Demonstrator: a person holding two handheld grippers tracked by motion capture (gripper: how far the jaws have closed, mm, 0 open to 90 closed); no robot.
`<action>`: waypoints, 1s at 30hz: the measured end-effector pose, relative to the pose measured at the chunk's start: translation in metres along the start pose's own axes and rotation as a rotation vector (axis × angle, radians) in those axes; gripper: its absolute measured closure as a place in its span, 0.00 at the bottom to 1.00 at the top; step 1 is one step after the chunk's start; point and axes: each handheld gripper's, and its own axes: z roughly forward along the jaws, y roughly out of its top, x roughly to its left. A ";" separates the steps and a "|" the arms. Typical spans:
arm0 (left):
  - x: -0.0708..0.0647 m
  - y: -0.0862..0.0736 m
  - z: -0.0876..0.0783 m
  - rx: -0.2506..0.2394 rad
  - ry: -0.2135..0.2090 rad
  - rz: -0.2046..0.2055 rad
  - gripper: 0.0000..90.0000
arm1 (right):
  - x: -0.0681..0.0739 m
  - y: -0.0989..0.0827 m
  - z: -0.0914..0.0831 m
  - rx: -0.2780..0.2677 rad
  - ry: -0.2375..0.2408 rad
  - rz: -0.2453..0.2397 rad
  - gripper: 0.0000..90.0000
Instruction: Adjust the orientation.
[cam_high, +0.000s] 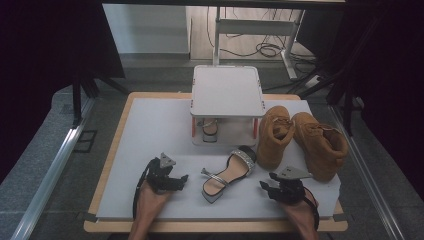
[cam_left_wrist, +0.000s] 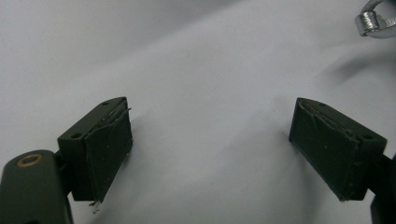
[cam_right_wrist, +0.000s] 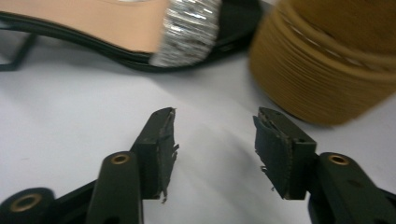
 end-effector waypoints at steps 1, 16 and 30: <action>0.000 0.000 0.000 0.000 -0.001 0.000 0.15 | -0.002 -0.002 0.001 0.005 -0.009 0.014 0.50; -0.003 -0.004 -0.009 -0.017 -0.078 -0.023 0.18 | -0.007 -0.003 0.006 0.030 -0.002 0.043 0.42; -0.027 -0.013 -0.030 -0.023 -0.160 0.007 0.18 | -0.007 -0.004 0.006 0.029 -0.003 0.043 0.42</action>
